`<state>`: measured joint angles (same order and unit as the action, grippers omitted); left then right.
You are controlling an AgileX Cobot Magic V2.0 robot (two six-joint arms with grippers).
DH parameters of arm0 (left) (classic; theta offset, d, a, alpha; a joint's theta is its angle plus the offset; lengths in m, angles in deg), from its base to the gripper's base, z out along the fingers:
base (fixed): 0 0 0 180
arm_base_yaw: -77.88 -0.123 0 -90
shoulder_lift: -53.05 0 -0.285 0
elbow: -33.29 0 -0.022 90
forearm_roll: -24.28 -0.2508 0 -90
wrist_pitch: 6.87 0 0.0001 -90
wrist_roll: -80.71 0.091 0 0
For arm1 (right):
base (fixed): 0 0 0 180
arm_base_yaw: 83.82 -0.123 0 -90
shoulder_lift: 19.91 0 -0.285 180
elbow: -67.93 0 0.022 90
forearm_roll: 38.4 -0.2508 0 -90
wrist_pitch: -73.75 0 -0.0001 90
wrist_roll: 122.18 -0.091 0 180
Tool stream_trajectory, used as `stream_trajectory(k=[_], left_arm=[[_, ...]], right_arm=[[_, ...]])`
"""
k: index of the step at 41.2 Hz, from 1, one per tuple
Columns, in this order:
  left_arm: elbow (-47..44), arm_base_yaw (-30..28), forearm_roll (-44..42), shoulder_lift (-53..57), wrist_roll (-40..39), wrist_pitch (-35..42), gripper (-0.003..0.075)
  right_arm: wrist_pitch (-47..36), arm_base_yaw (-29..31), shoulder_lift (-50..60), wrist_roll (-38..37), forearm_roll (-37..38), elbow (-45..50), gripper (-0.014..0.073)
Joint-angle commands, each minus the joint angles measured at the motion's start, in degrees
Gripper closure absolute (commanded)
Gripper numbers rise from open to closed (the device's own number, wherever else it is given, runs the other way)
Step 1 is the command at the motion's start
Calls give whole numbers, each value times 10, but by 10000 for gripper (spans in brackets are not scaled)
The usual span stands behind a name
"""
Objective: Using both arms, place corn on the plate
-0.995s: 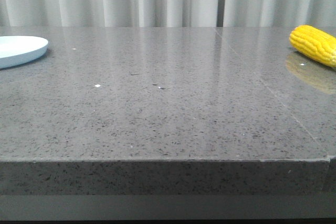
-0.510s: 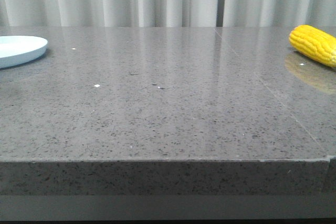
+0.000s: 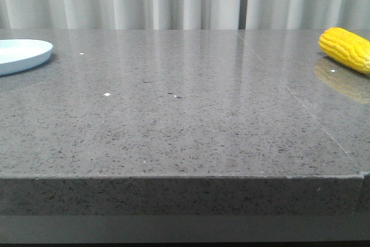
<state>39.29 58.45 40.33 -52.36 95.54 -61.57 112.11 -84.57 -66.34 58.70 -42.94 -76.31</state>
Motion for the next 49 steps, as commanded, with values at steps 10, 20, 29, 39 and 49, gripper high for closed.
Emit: stream_trajectory(k=[10,20,29,39,49], left_arm=[[95,7,32,-61,3,20,227],[115,7,40,-94,3,20,228],[115,7,40,-106,4,16,228],[115,7,40,-106,18,13,466],[115,7,40,-106,18,15,731]], right_arm=[[-40,3,-3,3,6,-17,-20],[-40,3,-3,3,6,-17,-20],[-40,3,-3,3,6,-17,-20],[-40,3,-3,3,6,-17,-20],[-40,3,-3,3,6,-17,-20]])
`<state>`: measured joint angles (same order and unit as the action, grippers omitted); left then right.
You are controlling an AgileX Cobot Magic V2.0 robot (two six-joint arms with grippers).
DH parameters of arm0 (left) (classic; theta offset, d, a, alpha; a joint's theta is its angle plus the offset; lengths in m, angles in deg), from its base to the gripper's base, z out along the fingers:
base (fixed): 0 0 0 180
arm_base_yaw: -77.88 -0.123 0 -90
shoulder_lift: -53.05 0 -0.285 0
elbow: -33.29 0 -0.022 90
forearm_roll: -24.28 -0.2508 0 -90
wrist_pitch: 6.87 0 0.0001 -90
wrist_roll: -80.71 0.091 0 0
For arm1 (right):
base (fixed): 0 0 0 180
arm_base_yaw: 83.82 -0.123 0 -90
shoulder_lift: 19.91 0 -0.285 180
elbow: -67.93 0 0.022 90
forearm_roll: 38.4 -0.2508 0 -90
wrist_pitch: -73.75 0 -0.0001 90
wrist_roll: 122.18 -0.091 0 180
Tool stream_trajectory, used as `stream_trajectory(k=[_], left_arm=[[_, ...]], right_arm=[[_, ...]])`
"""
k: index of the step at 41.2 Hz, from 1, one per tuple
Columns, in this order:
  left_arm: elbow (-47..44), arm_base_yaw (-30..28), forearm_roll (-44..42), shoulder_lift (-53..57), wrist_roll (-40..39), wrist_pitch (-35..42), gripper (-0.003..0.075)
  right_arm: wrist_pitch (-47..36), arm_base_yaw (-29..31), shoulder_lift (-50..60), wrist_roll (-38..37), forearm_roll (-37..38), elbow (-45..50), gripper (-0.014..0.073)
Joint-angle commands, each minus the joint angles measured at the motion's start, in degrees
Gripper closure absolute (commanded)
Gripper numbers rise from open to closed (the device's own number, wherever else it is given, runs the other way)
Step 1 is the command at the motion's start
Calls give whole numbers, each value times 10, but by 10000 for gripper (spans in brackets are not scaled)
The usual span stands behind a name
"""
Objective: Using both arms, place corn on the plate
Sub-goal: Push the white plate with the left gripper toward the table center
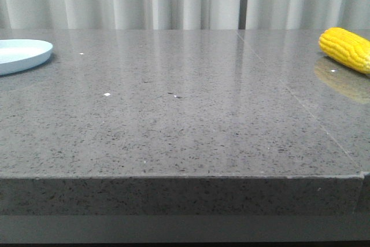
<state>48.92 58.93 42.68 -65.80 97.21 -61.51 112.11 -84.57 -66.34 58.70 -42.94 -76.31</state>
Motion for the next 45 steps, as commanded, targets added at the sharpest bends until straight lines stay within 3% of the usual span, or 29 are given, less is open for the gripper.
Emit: stream_trajectory(k=[1,9,15,22,34,45], left_arm=[[19,2,16,28,1,14,739],[19,2,34,32,1,10,741],[19,6,108,49,63,0,741],[19,32,145,65,78,-21,741],[19,142,149,70,78,-37,741],[19,255,149,69,78,2,741]], right_arm=[[-40,3,-3,3,6,-17,-20],[-40,3,-3,3,6,-17,-20],[-40,3,-3,3,6,-17,-20],[-40,3,-3,3,6,-17,-20],[-40,3,-3,3,6,-17,-20],[-40,3,-3,3,6,-17,-20]])
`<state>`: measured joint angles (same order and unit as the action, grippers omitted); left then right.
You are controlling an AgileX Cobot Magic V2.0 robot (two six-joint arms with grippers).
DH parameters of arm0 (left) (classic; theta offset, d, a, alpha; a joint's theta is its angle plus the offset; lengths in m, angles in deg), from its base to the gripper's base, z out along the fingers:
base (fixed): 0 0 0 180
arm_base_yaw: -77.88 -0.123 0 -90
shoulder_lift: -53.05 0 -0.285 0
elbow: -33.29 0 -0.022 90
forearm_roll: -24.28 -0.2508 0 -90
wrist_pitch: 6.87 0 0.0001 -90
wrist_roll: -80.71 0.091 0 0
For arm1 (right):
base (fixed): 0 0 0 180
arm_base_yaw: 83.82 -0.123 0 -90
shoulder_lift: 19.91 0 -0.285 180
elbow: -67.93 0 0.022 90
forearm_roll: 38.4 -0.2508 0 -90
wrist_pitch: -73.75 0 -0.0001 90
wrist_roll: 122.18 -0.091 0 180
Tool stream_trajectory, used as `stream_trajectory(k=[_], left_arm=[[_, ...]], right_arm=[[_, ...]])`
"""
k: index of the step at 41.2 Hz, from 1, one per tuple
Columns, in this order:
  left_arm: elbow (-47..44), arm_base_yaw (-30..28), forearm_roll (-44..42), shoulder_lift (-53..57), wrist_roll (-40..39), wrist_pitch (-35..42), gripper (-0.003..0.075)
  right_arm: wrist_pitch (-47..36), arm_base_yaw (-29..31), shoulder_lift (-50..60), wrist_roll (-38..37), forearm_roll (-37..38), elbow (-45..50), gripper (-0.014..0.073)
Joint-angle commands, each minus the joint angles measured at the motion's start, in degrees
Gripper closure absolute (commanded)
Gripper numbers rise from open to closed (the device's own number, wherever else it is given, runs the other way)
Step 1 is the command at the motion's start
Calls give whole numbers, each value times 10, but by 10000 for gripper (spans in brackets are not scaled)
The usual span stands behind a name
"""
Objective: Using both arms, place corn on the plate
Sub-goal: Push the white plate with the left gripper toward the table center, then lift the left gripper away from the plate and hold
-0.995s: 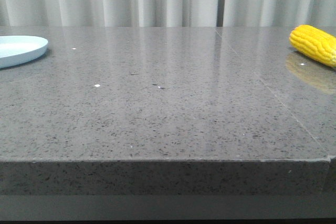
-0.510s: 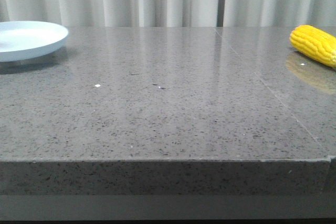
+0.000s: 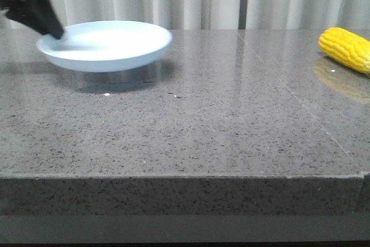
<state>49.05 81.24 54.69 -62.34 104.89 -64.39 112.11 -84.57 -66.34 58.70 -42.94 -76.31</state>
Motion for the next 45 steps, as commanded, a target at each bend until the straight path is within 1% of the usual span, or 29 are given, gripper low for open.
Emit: stream_trajectory(k=[1,6,11,24,27,30,32,36,39,42,45], left_arm=[[18,39,29,34,1,34,741],[21,77,29,27,1,40,741],[43,98,16,7,-2,25,741],[53,98,17,-11,-3,-24,738],[53,98,14,-12,-3,-36,717],[53,98,10,-12,-3,-40,671],[53,98,10,-12,-3,-41,616],[53,98,10,-12,-3,-45,467],[53,98,10,-12,-3,-45,374],[58,98,6,-9,-3,-49,325],[64,98,1,1,-3,-49,317]], right_arm=[[-40,3,-3,3,6,-17,-20],[-40,3,-3,3,6,-17,-20],[-40,3,-3,3,6,-17,-20],[-40,3,-3,3,6,-17,-20],[-40,3,-3,3,6,-17,-20],[-40,3,-3,3,6,-17,-20],[-40,3,-3,3,6,-17,-20],[-40,3,-3,3,6,-17,-20],[-40,3,-3,3,6,-17,-20],[-40,3,-3,3,6,-17,-20],[-40,3,-3,3,6,-17,-20]])
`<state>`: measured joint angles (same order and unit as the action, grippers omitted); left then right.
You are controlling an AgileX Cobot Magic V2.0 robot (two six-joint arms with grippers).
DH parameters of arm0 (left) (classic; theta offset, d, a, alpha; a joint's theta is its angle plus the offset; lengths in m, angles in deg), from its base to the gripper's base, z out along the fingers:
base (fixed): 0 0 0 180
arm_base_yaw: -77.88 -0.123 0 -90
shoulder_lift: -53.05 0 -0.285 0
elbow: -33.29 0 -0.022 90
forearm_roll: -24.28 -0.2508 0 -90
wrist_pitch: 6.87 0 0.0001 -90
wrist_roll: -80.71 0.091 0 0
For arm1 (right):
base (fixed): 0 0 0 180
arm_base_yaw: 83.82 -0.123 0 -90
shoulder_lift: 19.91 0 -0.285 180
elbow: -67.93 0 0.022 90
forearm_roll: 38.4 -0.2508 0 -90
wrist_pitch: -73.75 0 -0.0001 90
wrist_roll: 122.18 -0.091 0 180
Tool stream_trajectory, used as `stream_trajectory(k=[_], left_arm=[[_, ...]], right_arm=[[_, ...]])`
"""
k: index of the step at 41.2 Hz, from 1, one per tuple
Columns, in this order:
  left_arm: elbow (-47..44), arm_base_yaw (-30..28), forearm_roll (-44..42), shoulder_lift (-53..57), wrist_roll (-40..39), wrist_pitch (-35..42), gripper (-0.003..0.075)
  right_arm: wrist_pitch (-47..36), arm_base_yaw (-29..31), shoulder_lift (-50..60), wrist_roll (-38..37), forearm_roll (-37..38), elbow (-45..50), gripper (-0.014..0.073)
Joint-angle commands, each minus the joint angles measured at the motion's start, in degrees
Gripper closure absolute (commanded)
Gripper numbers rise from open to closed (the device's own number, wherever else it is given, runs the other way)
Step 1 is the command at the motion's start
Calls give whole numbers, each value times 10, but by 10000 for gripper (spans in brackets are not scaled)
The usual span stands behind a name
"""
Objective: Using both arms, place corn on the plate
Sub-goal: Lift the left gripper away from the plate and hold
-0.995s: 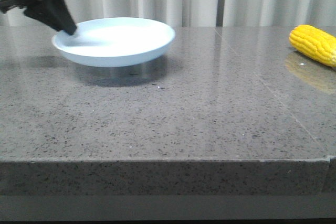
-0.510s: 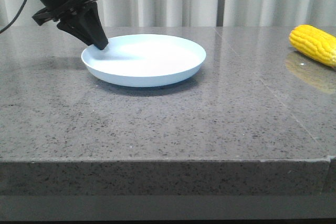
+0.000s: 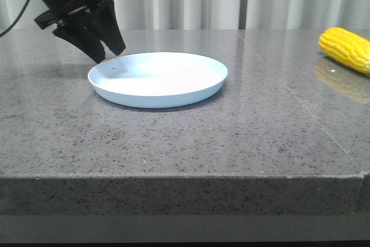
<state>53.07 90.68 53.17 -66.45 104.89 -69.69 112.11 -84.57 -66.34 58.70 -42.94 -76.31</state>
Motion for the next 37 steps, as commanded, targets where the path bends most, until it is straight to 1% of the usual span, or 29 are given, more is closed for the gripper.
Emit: stream_trajectory(k=[1,5,7,9,13,15,17,21,26,30,37], left_arm=[[25,4,15,48,-4,6,317],[26,12,-5,75,-12,9,318],[26,24,-38,92,-27,9,318],[26,39,-89,109,-47,7,318],[26,87,-203,143,-98,-13,318],[21,108,-249,164,-121,-16,318],[11,130,-272,185,-139,-13,318],[-26,161,-279,243,-155,12,318],[-101,190,-279,325,-173,57,318],[-170,198,-279,394,-185,94,318],[-281,198,-279,502,-201,132,318]], right_arm=[[-40,3,-3,3,6,-17,-20],[-40,3,-3,3,6,-17,-20],[-40,3,-3,3,6,-17,-20],[-40,3,-3,3,6,-17,-20],[-40,3,-3,3,6,-17,-20],[-40,3,-3,3,6,-17,-20],[-40,3,-3,3,6,-17,-20],[-40,3,-3,3,6,-17,-20],[-40,3,-3,3,6,-17,-20],[-40,3,-3,3,6,-17,-20],[-40,3,-3,3,6,-17,-20]])
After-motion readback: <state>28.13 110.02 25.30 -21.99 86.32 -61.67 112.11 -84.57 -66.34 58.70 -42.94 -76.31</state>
